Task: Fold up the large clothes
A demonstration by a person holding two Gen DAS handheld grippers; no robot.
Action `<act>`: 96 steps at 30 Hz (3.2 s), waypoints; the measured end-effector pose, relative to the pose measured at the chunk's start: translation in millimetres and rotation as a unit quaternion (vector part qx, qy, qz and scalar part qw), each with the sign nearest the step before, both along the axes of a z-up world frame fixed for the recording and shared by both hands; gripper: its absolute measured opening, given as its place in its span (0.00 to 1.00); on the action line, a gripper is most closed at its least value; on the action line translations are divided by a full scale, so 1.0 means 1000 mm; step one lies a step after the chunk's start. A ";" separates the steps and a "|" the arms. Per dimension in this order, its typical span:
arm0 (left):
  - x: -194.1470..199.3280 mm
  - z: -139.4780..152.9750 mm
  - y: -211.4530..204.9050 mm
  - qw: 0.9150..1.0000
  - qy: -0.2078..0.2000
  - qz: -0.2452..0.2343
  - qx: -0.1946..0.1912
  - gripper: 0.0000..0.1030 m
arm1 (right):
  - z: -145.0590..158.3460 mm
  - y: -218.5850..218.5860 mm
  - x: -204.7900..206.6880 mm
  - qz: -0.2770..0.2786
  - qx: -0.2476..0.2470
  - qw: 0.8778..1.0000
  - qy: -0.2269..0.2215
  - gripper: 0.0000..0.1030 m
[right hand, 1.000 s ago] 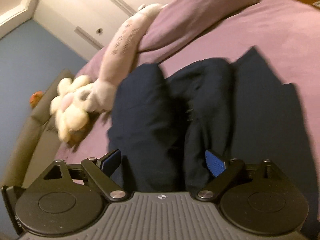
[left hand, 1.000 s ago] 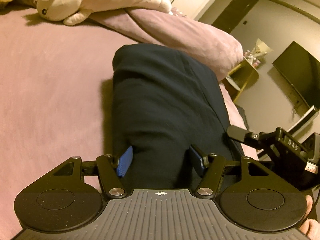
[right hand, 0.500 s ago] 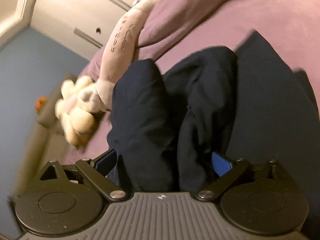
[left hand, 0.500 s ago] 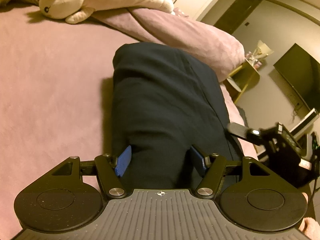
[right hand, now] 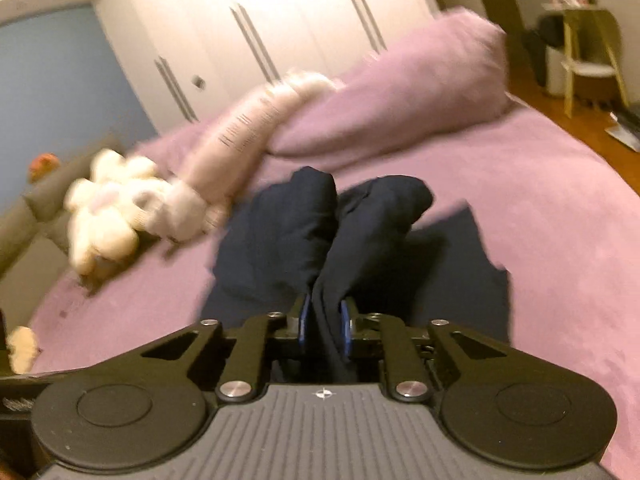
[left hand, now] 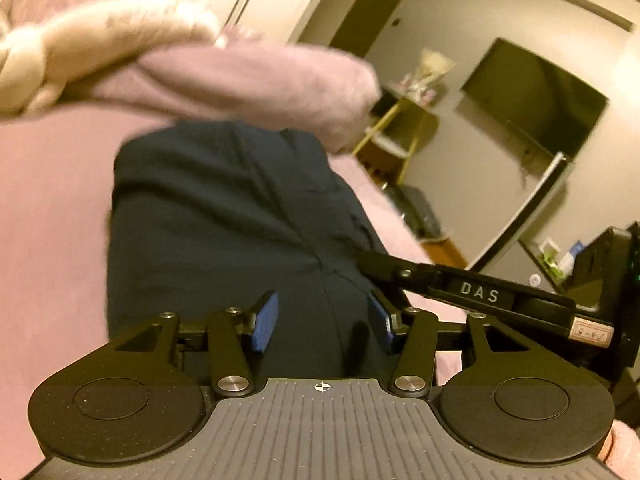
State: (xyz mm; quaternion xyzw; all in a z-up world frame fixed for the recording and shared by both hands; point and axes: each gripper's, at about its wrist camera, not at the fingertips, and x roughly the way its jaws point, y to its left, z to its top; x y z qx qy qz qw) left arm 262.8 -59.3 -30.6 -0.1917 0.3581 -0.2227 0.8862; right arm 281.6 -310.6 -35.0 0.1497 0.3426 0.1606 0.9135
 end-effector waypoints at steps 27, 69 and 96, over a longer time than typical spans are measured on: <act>0.009 -0.048 0.095 0.980 0.070 0.186 -0.018 0.70 | -0.019 0.055 0.027 0.082 -0.018 0.996 0.029 0.25; 0.108 -0.071 -0.012 0.970 0.009 0.218 0.110 0.89 | -0.089 0.022 0.103 -0.114 -0.080 0.988 -0.066 0.31; -0.015 -0.049 0.005 0.980 0.047 0.170 0.094 0.91 | -0.043 0.050 -0.087 -0.076 -0.176 0.978 -0.085 0.47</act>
